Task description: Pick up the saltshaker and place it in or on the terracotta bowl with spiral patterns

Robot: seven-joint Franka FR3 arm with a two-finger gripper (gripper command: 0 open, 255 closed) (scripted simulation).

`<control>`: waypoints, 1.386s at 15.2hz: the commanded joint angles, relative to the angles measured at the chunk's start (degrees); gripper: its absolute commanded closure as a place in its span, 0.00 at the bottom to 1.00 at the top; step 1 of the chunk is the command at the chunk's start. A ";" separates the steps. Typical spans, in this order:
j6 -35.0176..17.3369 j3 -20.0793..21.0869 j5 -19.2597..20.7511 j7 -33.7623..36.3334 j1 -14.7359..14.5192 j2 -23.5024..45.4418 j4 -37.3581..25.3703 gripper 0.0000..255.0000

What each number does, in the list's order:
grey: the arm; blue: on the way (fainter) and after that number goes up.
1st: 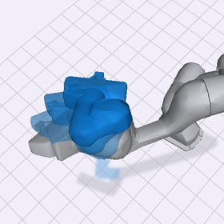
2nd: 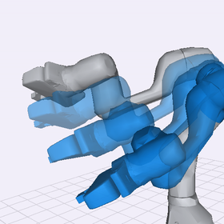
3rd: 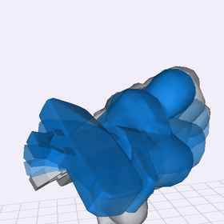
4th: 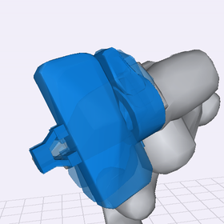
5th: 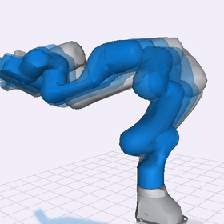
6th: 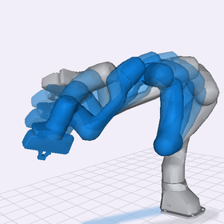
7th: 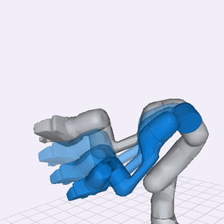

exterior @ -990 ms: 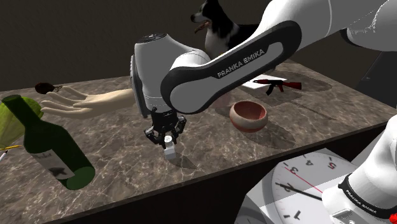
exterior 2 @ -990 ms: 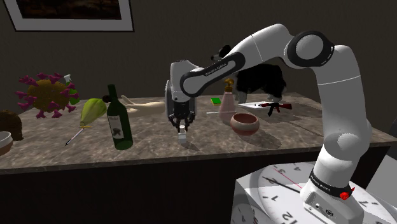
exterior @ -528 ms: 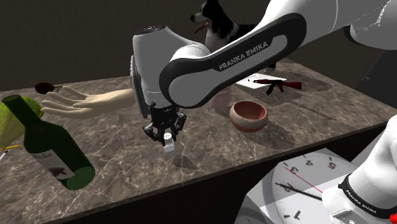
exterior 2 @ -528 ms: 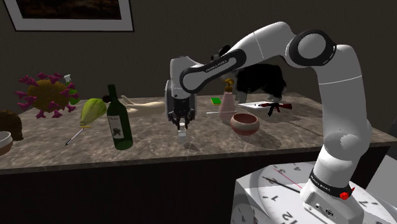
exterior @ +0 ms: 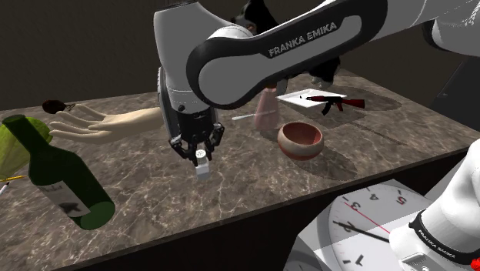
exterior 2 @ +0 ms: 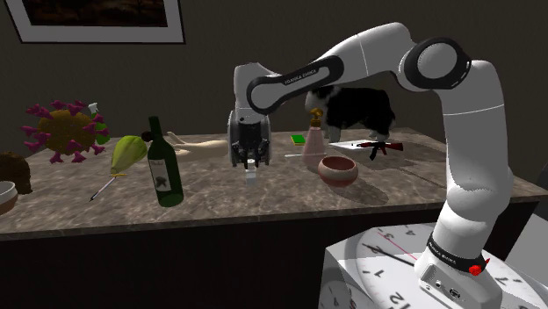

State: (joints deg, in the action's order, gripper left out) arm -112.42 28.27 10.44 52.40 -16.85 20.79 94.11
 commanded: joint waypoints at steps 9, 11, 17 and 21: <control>7.03 0.46 -0.94 -0.66 -0.16 -1.38 -5.83 1.00; 8.51 0.53 -1.05 -0.76 -0.25 -1.50 -7.21 1.00; 13.12 0.69 -1.16 -0.95 -0.66 -1.51 -11.85 1.00; 15.97 0.76 -1.07 -1.01 -1.03 -1.24 -14.96 1.00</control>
State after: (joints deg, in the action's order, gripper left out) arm -97.11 29.02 9.32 51.39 -17.76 19.41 79.92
